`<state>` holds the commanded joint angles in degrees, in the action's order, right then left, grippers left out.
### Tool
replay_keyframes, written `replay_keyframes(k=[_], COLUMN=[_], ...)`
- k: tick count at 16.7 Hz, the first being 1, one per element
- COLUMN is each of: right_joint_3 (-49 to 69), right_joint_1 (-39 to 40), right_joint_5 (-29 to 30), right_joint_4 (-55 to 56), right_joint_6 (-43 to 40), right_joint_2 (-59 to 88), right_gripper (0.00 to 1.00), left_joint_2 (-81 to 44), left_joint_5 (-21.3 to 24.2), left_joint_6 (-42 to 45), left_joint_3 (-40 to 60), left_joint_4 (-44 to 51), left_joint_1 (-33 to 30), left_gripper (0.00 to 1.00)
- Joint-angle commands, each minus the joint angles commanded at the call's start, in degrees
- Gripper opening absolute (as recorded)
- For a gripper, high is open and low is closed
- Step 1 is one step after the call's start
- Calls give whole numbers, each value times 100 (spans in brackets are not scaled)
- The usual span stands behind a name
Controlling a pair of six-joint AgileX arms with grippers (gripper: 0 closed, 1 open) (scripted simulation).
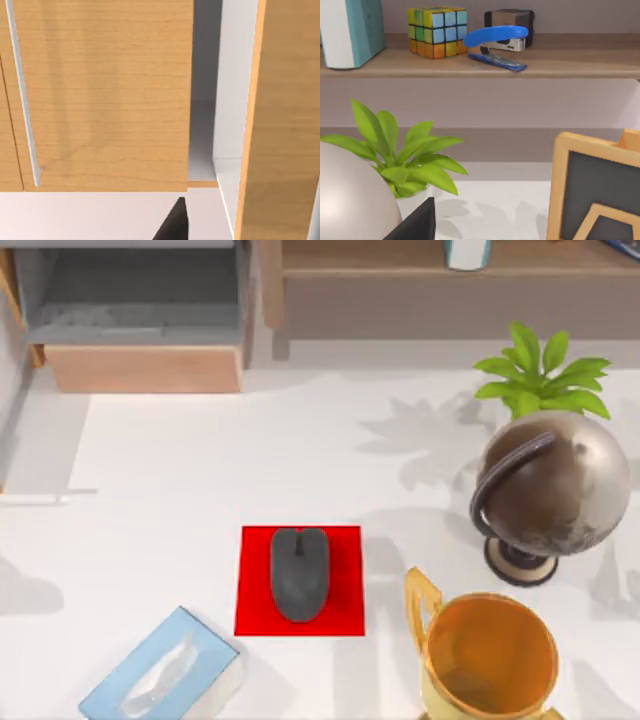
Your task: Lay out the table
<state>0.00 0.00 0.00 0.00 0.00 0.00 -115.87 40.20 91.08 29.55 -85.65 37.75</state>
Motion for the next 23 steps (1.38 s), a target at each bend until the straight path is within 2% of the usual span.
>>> replay_keyframes(k=[5,6,15,23], right_joint_3=[0,0,0,0], right_joint_1=[0,0,0,0], right_joint_5=[0,0,0,0], right_joint_4=[0,0,0,0], right_joint_6=[0,0,0,0], right_joint_2=[0,0,0,0], right_gripper=[100,100,100,100], left_joint_2=[0,0,-67,-564], left_joint_5=[0,0,-15,-669], left_joint_6=[0,0,-19,-48], left_joint_3=[0,0,13,1218], left_joint_4=[0,0,63,738], left_joint_1=[0,0,6,-662], left_gripper=[2,0,0,0])
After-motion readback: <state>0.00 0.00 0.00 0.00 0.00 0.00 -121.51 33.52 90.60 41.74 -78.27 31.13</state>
